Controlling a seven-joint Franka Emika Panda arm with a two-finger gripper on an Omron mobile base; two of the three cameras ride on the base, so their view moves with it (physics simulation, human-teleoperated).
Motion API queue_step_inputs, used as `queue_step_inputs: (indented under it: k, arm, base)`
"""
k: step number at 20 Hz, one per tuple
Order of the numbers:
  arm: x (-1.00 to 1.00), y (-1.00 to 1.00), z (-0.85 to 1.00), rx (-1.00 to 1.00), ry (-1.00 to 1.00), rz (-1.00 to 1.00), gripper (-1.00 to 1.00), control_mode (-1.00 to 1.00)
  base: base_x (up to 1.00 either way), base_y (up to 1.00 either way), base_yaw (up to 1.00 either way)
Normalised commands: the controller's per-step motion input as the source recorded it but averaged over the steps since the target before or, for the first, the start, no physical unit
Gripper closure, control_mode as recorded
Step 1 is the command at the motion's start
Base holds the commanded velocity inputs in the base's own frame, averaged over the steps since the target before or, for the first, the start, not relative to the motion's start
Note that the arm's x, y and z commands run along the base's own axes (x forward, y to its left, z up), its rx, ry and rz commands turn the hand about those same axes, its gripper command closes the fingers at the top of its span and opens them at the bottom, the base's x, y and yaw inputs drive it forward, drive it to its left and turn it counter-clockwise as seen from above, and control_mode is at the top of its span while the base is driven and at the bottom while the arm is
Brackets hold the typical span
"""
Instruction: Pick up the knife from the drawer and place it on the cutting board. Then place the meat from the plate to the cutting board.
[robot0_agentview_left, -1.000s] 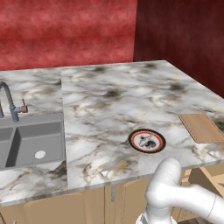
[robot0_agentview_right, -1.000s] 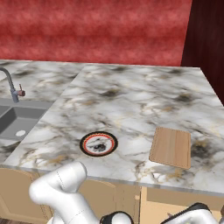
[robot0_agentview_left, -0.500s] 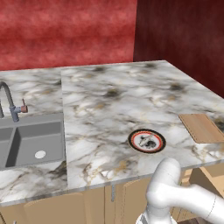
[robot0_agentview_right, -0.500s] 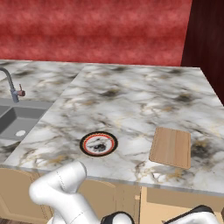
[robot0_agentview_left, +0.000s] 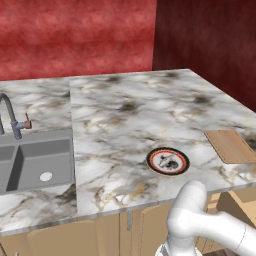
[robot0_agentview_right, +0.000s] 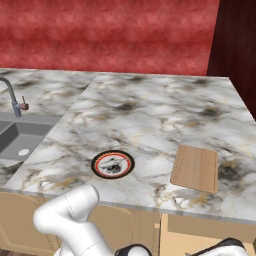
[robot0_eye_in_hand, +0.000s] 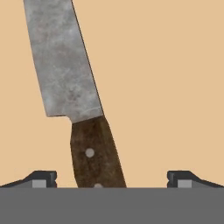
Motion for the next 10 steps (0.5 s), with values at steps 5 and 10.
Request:
queue_step_inputs:
  k: [5, 10]
  arm:
    - [-0.04, 0.01, -0.14, 0.0, 0.0, 0.0, -1.0, -1.0]
    - [0.0, 0.11, -0.23, 0.0, 0.0, 0.02, -1.0, -1.0]
  base:
    - [0.0, 0.0, 0.0]
    - [0.0, 0.0, 0.0]
